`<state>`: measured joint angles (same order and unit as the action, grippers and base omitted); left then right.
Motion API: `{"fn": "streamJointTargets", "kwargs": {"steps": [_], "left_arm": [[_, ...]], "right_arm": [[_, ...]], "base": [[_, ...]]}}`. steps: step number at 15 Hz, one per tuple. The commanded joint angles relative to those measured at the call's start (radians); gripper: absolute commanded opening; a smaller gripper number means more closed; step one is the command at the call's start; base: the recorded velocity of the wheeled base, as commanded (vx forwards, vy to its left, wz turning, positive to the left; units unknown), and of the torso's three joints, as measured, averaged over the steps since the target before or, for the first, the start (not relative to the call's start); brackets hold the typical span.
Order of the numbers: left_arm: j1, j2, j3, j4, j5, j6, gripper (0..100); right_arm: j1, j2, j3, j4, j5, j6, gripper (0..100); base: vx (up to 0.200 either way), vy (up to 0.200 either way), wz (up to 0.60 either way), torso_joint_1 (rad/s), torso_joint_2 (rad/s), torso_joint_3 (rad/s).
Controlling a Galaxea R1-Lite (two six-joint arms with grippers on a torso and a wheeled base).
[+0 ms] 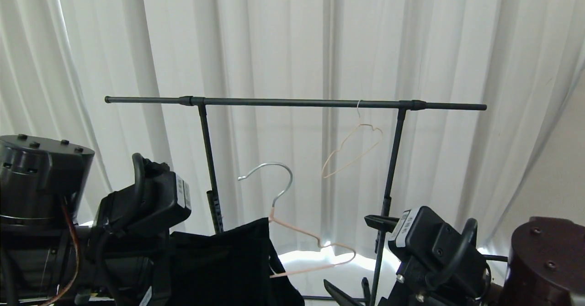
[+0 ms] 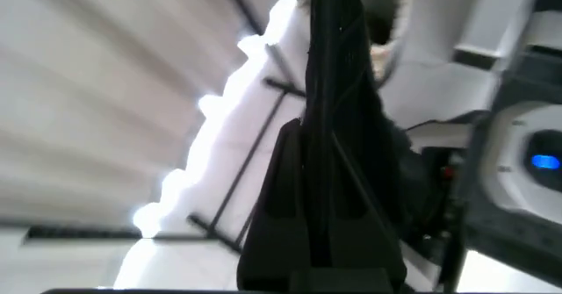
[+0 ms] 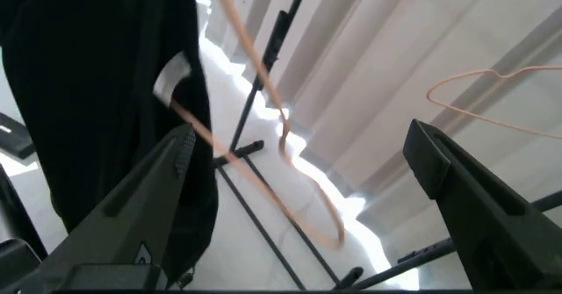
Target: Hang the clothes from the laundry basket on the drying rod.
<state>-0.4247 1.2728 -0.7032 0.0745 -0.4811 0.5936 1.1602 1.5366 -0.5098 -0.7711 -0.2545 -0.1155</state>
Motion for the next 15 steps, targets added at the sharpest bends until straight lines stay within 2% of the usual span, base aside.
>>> {"fn": "streamJointTargets", "kwargs": {"steps": [1,4,5,6,8,9,10,12,15], "left_arm": [[0.026,-0.004,-0.002,-0.047,0.004,-0.005,0],[0.060,0.020,-0.022,-0.217,0.022,-0.052,0],[0.060,0.022,-0.030,-0.283,0.033,-0.101,0],[0.058,0.027,-0.029,-0.328,0.033,-0.110,0],[0.055,0.023,-0.032,-0.363,0.032,-0.110,0],[0.055,0.023,-0.032,-0.364,0.032,-0.110,0],[0.047,0.020,-0.038,-0.377,0.030,-0.104,0],[0.038,0.019,-0.038,-0.394,0.030,-0.103,0],[0.000,0.017,-0.041,-0.415,0.030,-0.103,0]], "right_arm": [[-0.002,-0.003,0.016,-0.001,0.000,0.008,100],[-0.011,0.019,0.013,-0.001,-0.002,0.123,100],[-0.017,0.037,0.001,0.001,-0.009,0.200,100],[-0.028,0.063,-0.026,0.003,-0.011,0.258,100],[-0.048,0.123,-0.121,0.004,-0.011,0.372,100],[-0.048,0.125,-0.124,0.004,-0.011,0.376,100],[-0.073,0.192,-0.228,0.004,-0.029,0.450,100],[-0.105,0.238,-0.266,0.004,-0.045,0.465,100],[-0.131,0.270,-0.266,0.004,-0.055,0.474,100]], "base": [[0.000,0.000,0.00,0.000,0.00,0.000],[0.000,0.000,0.00,0.000,0.00,0.000],[0.000,0.000,0.00,0.000,0.00,0.000],[0.000,0.000,0.00,0.000,0.00,0.000],[0.000,0.000,0.00,0.000,0.00,0.000],[0.000,0.000,0.00,0.000,0.00,0.000],[0.000,0.000,0.00,0.000,0.00,0.000],[0.000,0.000,0.00,0.000,0.00,0.000],[0.000,0.000,0.00,0.000,0.00,0.000]]}}
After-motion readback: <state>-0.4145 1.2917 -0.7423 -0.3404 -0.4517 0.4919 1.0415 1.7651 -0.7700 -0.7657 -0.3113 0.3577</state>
